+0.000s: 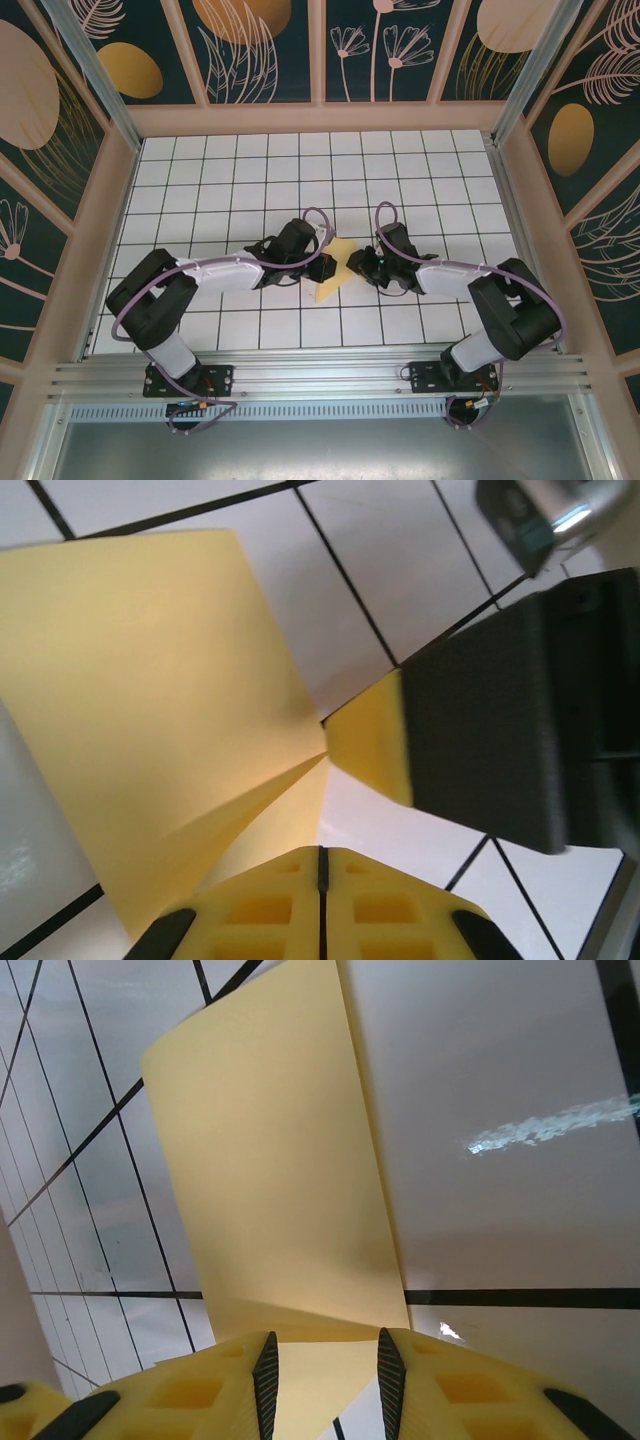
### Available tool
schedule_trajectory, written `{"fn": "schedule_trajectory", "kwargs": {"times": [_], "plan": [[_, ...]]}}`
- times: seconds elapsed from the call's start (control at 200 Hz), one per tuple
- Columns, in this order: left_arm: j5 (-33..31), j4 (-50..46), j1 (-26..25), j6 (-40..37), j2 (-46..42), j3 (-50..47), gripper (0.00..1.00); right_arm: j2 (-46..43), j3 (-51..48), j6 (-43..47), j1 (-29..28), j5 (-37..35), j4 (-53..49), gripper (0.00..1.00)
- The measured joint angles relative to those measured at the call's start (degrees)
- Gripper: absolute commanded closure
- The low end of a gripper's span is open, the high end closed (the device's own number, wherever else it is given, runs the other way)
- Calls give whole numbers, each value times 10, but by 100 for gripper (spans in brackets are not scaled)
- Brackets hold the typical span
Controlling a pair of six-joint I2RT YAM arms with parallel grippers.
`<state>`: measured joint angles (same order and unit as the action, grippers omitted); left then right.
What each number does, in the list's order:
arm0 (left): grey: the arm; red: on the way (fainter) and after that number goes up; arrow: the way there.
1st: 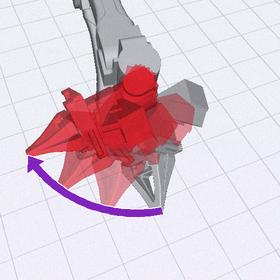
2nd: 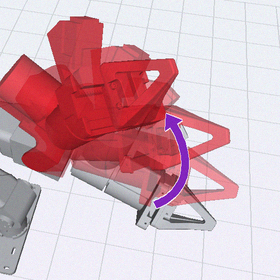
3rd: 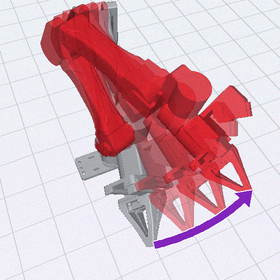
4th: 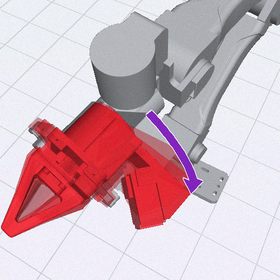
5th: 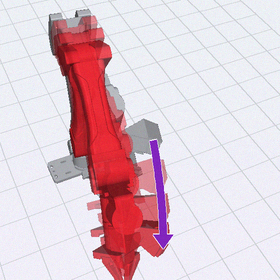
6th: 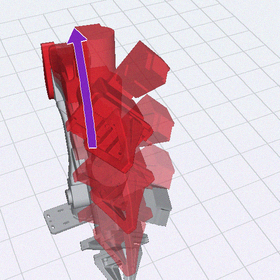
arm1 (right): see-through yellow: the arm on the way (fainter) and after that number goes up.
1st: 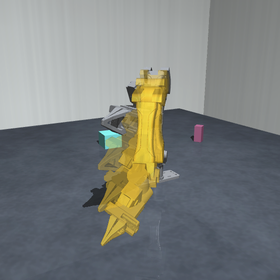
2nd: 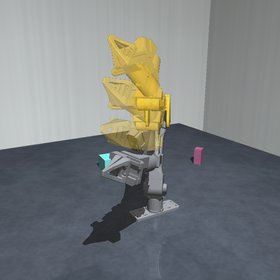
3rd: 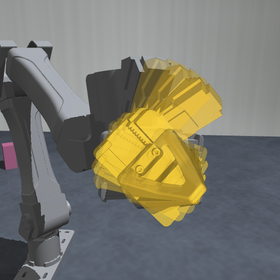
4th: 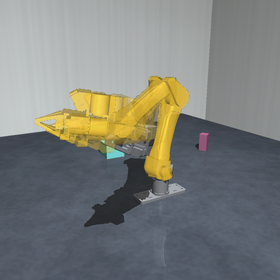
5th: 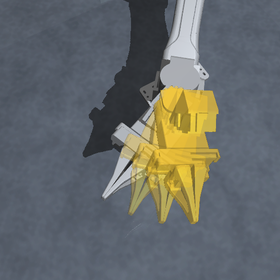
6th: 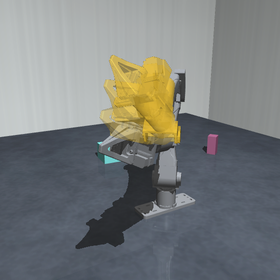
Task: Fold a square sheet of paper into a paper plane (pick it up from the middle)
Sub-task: Third fold the triangle at the center of the table.
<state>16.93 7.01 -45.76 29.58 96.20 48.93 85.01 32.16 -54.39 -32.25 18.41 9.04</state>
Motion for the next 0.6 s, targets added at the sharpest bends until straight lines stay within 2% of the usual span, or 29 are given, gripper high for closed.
{"fn": "schedule_trajectory", "kwargs": {"times": [0.6], "plan": [[-12, -4, 19, 9, 55, 0, 94, -16, 0, 0, 0, -8, -16, 63]]}}
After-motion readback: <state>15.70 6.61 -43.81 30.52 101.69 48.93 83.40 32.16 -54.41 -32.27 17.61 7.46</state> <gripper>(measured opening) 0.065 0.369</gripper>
